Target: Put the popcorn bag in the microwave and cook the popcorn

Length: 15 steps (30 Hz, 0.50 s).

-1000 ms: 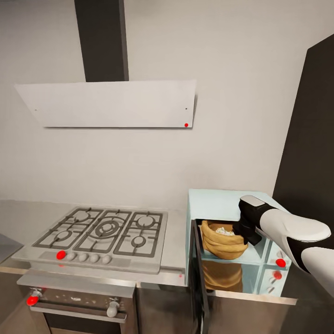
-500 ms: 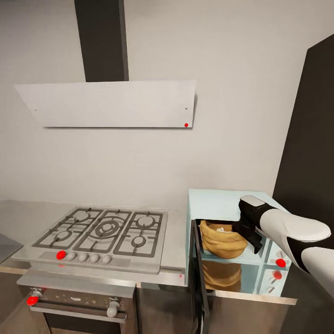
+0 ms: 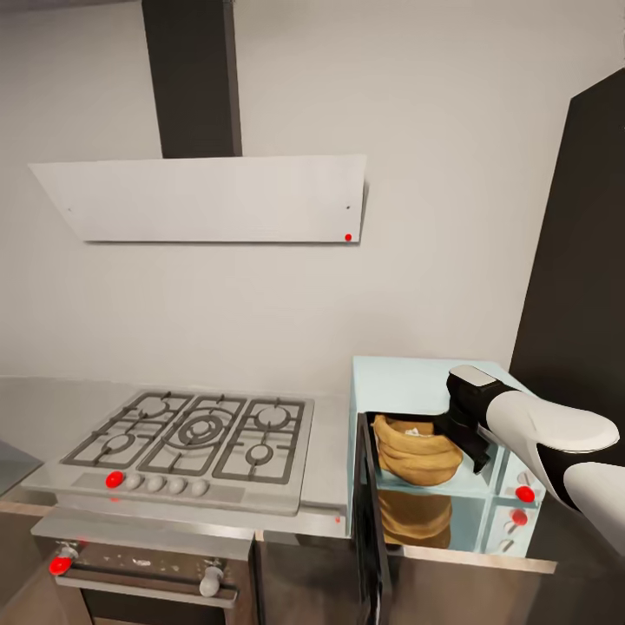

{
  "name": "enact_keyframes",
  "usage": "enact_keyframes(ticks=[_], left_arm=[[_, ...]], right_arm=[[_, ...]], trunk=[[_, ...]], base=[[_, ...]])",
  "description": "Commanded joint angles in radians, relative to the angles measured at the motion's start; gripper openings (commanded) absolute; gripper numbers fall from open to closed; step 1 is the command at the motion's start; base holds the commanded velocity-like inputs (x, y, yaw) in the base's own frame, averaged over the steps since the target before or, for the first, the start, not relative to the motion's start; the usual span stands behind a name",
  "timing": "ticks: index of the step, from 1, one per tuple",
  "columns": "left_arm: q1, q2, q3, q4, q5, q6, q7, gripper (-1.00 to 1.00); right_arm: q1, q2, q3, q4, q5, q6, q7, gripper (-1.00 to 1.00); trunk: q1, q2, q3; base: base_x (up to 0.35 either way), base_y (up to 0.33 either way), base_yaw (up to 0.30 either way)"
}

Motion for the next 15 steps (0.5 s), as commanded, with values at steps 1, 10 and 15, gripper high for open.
enact_keyframes(ticks=[1,10,15], left_arm=[[0.001,0.0,0.006,-0.002,0.001,-0.001,-0.001,1.0],[0.001,-0.001,0.005,-0.002,0.001,-0.001,0.0,1.0],[0.001,-0.001,0.005,-0.002,0.001,-0.001,-0.001,1.0]], right_arm=[[-0.001,-0.001,0.004,0.002,-0.002,0.008,0.006,1.0],[-0.001,-0.001,0.004,0.002,-0.001,0.009,0.015,1.0],[-0.001,-0.001,0.004,0.002,-0.001,0.009,0.015,1.0]], trunk=[[0.0,0.0,0.001],[0.0,0.0,0.014],[0.0,0.0,0.02]], base=[[0.0,0.0,0.0],[0.0,0.0,0.0],[0.0,0.0,0.0]])
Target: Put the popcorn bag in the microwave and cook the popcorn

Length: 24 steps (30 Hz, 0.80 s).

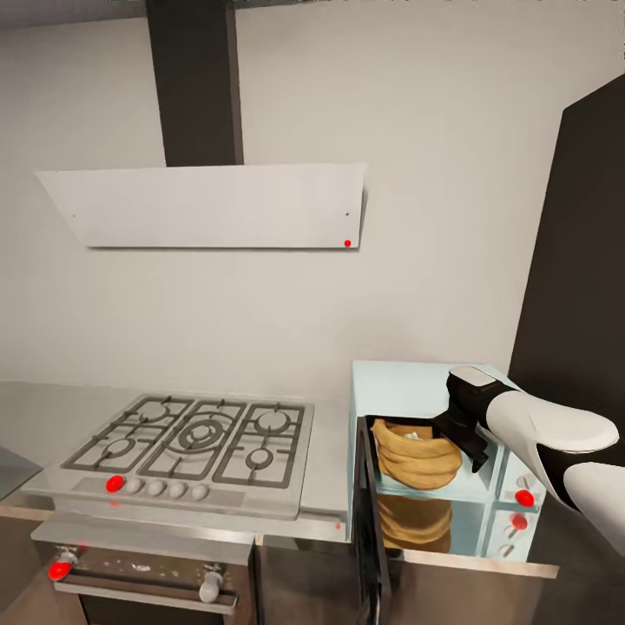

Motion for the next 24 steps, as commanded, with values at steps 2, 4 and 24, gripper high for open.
enact_keyframes(ticks=[2,4,24], left_arm=[[0.001,0.0,0.005,-0.001,0.001,-0.001,0.0,1.0],[0.001,0.0,0.005,-0.001,0.001,-0.001,0.0,1.0],[0.001,0.0,0.004,-0.001,0.001,-0.001,0.0,1.0]], right_arm=[[-0.001,-0.001,-0.002,0.001,0.001,0.003,0.001,1.0],[-0.001,-0.001,-0.002,0.001,0.001,0.003,0.001,1.0],[-0.001,-0.001,-0.002,0.001,0.001,0.003,0.001,1.0]], trunk=[[0.0,-0.001,0.003],[0.0,-0.001,0.006],[0.0,-0.001,0.036]], base=[[0.0,0.0,0.0],[0.0,0.0,0.0],[0.0,0.0,0.0]])
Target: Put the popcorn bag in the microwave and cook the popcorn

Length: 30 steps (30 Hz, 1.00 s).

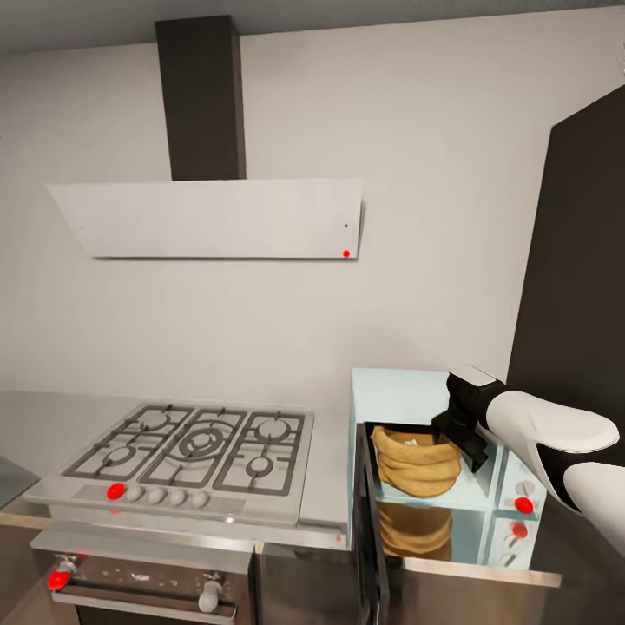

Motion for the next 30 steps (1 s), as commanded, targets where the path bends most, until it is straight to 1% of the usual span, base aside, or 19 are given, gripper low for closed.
enact_keyframes(ticks=[1,25,30], left_arm=[[0.001,0.0,0.005,-0.002,0.001,-0.001,0.0,1.0],[0.001,-0.001,0.005,-0.002,0.001,-0.001,0.0,1.0],[0.001,-0.001,0.005,-0.002,0.001,-0.001,0.0,1.0]], right_arm=[[-0.001,-0.001,0.003,0.002,-0.001,0.008,-0.002,1.0],[-0.001,-0.001,0.003,0.002,-0.002,0.008,-0.002,1.0],[-0.001,-0.001,0.004,0.002,-0.002,0.008,-0.002,1.0]], trunk=[[0.0,0.0,0.002],[0.0,0.0,0.041],[0.0,0.0,0.049]], base=[[0.0,0.0,0.0],[0.0,0.0,0.0],[-0.197,0.0,0.0]])
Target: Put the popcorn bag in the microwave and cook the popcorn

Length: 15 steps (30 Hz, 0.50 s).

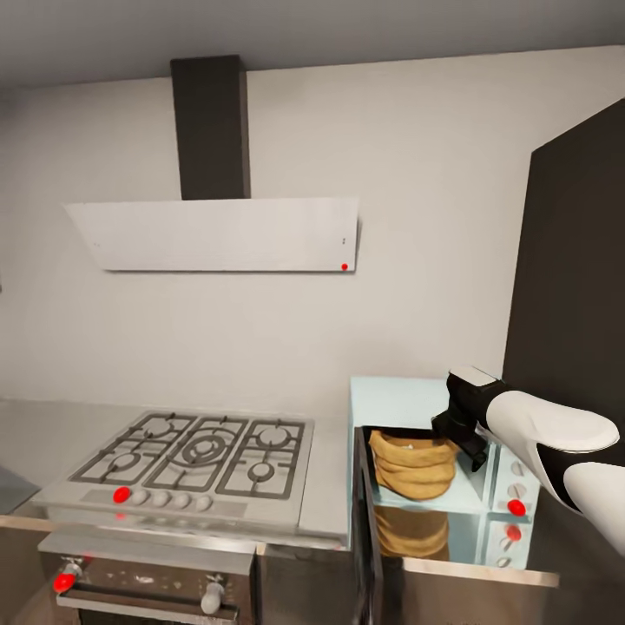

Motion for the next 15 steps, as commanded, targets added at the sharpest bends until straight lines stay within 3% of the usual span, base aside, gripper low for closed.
enact_keyframes(ticks=[1,13,14,15], left_arm=[[0.001,0.0,0.005,-0.001,0.001,-0.001,0.0,1.0],[0.001,0.0,0.005,-0.001,0.001,-0.001,0.0,1.0],[0.001,0.0,0.006,-0.001,0.001,-0.001,0.0,1.0],[0.001,0.0,0.007,-0.001,0.001,-0.001,0.0,1.0]], right_arm=[[-0.001,-0.001,0.003,0.002,-0.001,0.008,-0.002,1.0],[-0.001,-0.001,0.004,0.002,-0.001,0.005,0.007,1.0],[-0.001,-0.001,0.005,0.002,-0.001,0.005,0.026,1.0],[-0.001,0.0,0.007,0.002,0.002,0.005,0.094,1.0]], trunk=[[0.0,-0.001,0.001],[0.0,-0.001,0.004],[0.0,-0.001,0.004],[0.0,-0.001,0.004]], base=[[-0.301,0.0,0.0],[-0.321,0.0,0.0],[-0.315,0.0,0.0],[-0.311,0.0,0.0]])
